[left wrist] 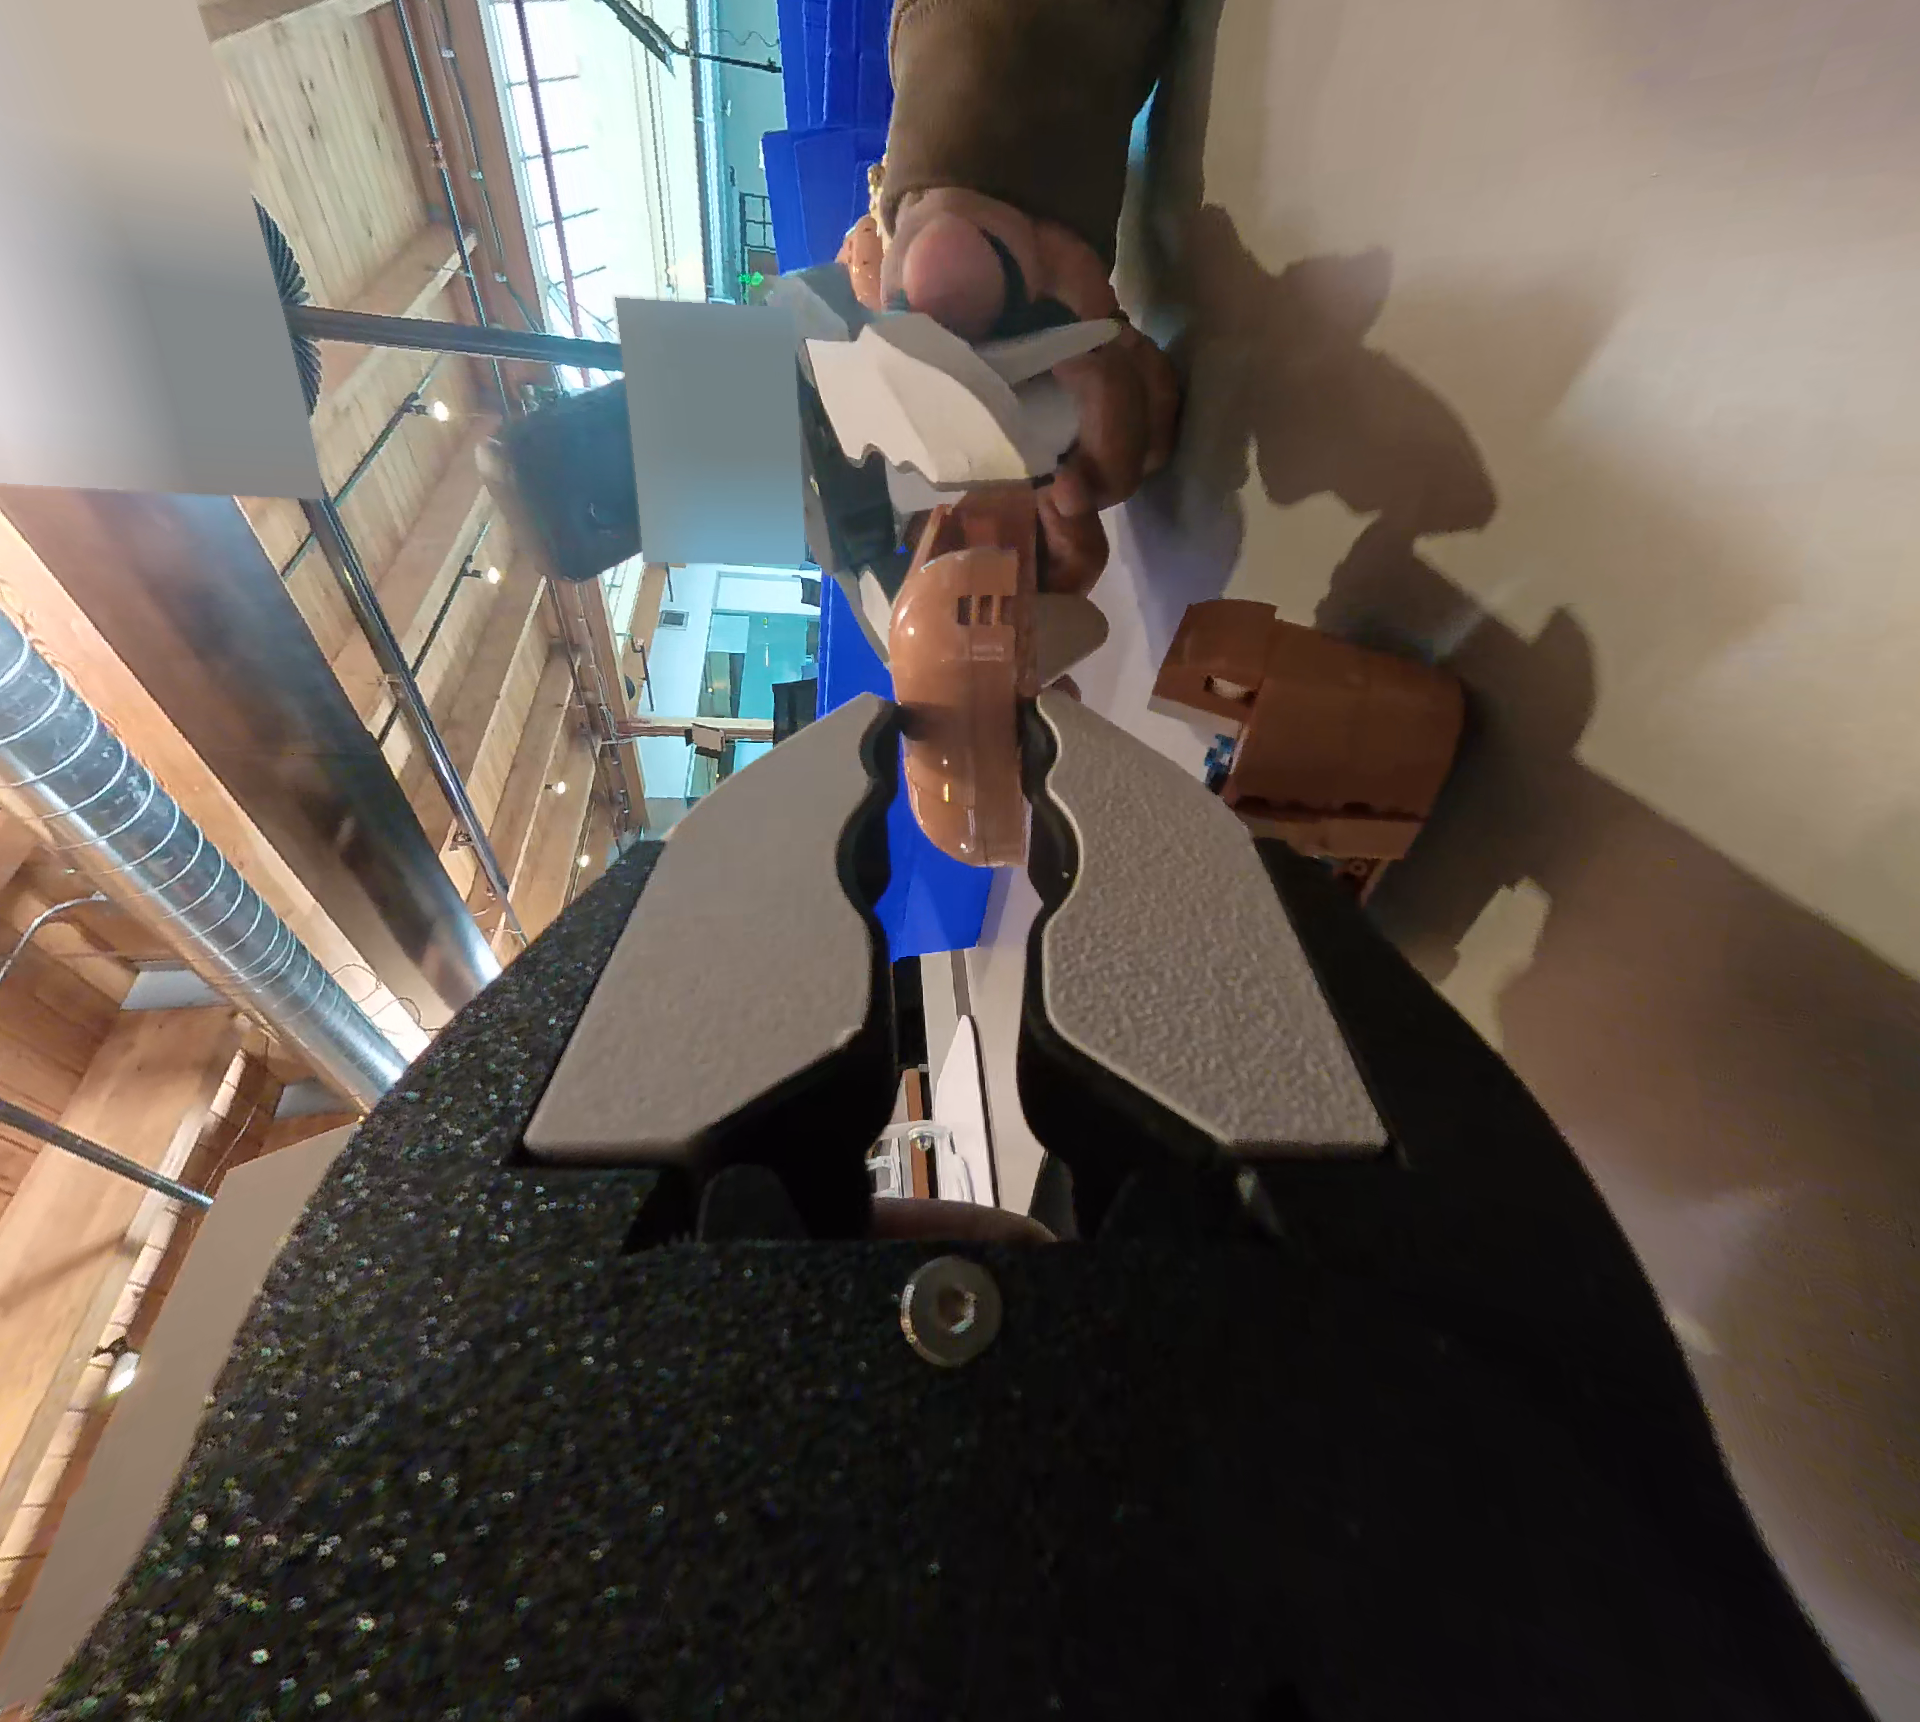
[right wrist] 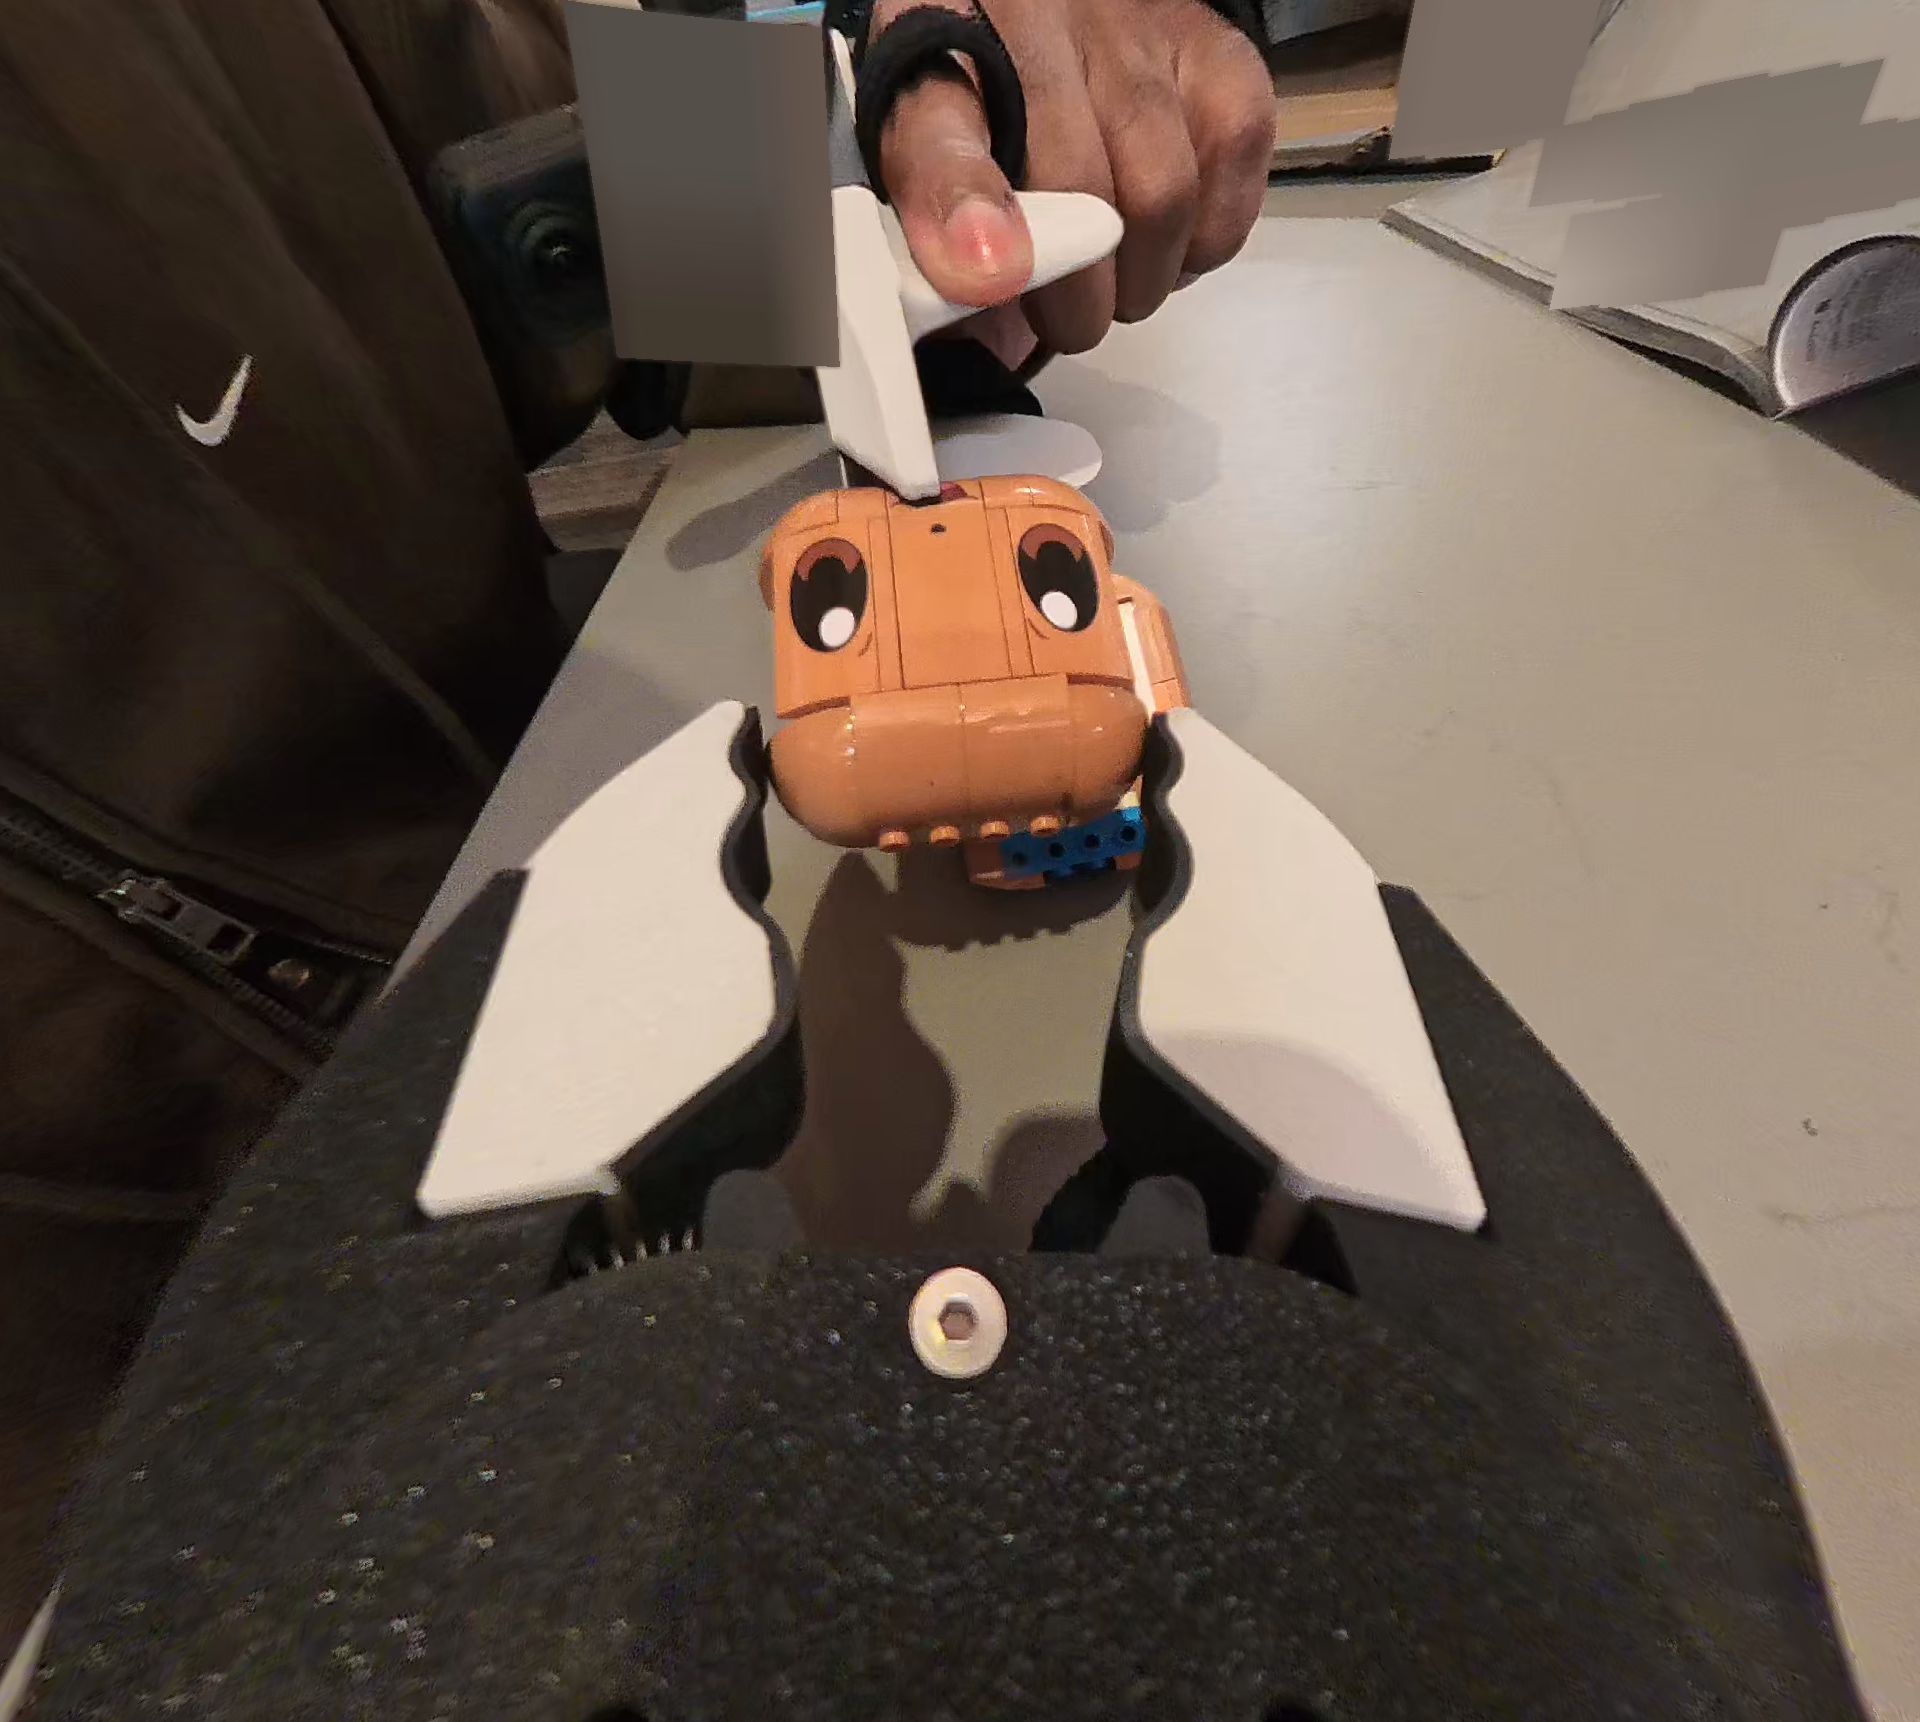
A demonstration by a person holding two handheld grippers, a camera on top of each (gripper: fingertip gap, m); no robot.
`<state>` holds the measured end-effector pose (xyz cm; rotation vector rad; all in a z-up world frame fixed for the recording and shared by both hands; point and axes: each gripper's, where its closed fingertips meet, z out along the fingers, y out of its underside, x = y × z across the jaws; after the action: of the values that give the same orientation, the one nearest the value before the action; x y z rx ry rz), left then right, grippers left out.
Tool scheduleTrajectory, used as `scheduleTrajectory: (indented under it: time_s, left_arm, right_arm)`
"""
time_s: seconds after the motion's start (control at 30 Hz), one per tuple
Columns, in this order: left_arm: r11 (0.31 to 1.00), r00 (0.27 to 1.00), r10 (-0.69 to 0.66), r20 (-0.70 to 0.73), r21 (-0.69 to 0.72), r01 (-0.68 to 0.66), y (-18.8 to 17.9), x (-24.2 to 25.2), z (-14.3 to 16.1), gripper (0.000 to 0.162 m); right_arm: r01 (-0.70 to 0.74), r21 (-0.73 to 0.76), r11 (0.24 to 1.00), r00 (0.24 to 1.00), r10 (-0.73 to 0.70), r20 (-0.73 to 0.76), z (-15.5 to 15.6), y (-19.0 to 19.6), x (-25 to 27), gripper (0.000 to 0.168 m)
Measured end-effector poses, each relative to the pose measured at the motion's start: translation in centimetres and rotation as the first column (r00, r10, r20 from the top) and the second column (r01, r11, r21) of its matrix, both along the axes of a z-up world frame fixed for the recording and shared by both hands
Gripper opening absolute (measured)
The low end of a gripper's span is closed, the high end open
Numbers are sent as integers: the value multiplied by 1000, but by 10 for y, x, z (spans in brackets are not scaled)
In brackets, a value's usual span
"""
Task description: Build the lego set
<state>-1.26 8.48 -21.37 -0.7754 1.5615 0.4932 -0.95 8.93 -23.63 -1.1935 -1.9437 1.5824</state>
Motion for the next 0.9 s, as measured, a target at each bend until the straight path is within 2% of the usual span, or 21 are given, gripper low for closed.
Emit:
scheduleTrajectory:
  time_s: [0.1,0.27,0.4,0.53,0.6,0.7,0.9]
  left_arm:
    - [1000,1000,26,15,-7,-26,3,-3,1,22]
    - [995,990,77,119,-78,-68,10,-10,4,23]
    - [975,967,133,219,-206,-87,14,-17,4,29]
    - [922,922,187,339,-385,-45,15,-22,3,35]
    - [868,895,230,382,-497,-11,16,-25,0,41]
    - [744,864,285,415,-664,73,11,-26,-9,47]
    - [495,807,431,403,-854,162,9,-26,-25,62]
  right_arm:
    - [23,17,1000,1000,-23,-16,1,3,-3,70]
    - [63,35,997,997,-61,-55,4,10,-7,70]
    - [81,27,996,994,-79,-78,7,14,-8,70]
    - [86,13,996,991,-85,-101,11,14,-9,69]
    - [88,8,996,990,-87,-111,12,14,-9,69]
    - [97,15,995,988,-95,-122,13,15,-10,69]
    - [114,22,993,985,-110,-135,14,16,-13,69]
